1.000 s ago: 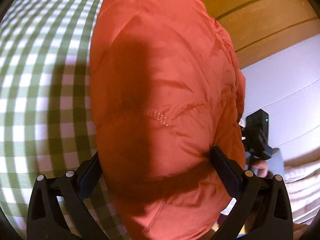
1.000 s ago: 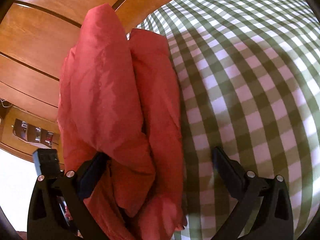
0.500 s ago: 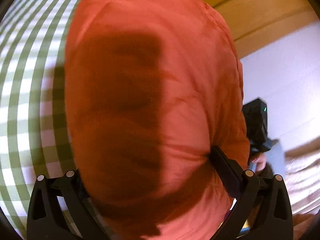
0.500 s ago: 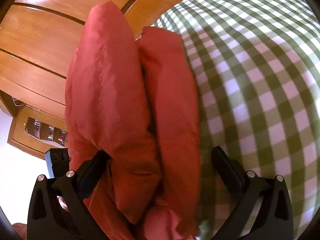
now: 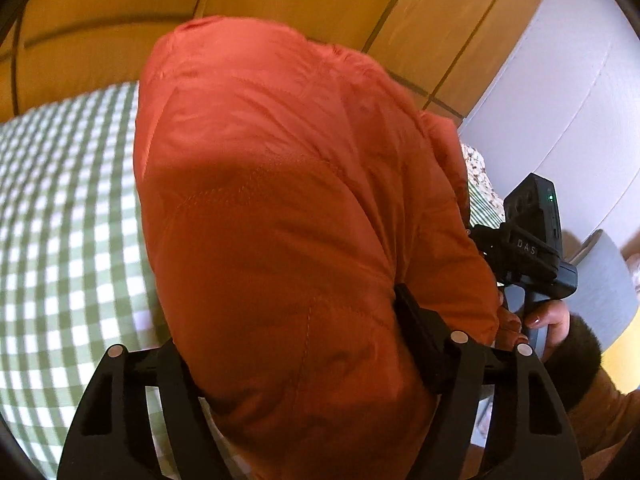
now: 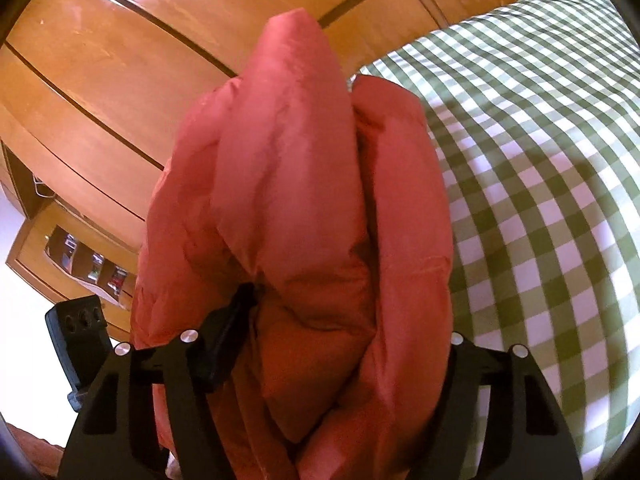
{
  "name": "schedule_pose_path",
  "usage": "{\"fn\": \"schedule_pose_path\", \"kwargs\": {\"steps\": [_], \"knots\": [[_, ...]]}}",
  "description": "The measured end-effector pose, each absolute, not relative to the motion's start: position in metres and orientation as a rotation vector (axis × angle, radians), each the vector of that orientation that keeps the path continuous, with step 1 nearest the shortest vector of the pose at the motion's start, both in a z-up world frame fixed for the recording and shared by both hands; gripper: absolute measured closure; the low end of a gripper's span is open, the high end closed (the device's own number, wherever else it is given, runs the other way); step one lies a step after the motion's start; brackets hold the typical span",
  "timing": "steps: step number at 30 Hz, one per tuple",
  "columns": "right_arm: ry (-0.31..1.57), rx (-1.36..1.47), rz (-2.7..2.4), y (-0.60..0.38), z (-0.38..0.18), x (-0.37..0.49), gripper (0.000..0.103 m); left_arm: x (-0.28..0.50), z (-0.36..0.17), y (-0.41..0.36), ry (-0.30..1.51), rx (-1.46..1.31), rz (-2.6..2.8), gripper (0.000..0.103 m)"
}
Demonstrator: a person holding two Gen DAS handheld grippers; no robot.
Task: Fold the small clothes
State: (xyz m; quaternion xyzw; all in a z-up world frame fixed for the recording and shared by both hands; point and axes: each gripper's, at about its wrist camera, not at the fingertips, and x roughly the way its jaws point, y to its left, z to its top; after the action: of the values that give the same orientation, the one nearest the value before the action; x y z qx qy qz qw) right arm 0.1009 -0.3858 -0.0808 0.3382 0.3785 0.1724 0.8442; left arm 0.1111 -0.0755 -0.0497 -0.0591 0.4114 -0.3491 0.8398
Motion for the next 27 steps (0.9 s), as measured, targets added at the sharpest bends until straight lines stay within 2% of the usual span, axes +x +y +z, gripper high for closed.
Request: {"fn": "schedule_pose_path", "kwargs": {"steps": [13,27], "knots": [[0.693,0.74,0.473,-0.343,-0.059,0.089,0.039,0.063,-0.018,-0.036,0.67,-0.046,-0.624,0.034],[0.638,0.639,0.631,-0.254,-0.041,0.186,0.039,0.081,0.002,0.037,0.527,-0.042,-0.438,0.034]]}}
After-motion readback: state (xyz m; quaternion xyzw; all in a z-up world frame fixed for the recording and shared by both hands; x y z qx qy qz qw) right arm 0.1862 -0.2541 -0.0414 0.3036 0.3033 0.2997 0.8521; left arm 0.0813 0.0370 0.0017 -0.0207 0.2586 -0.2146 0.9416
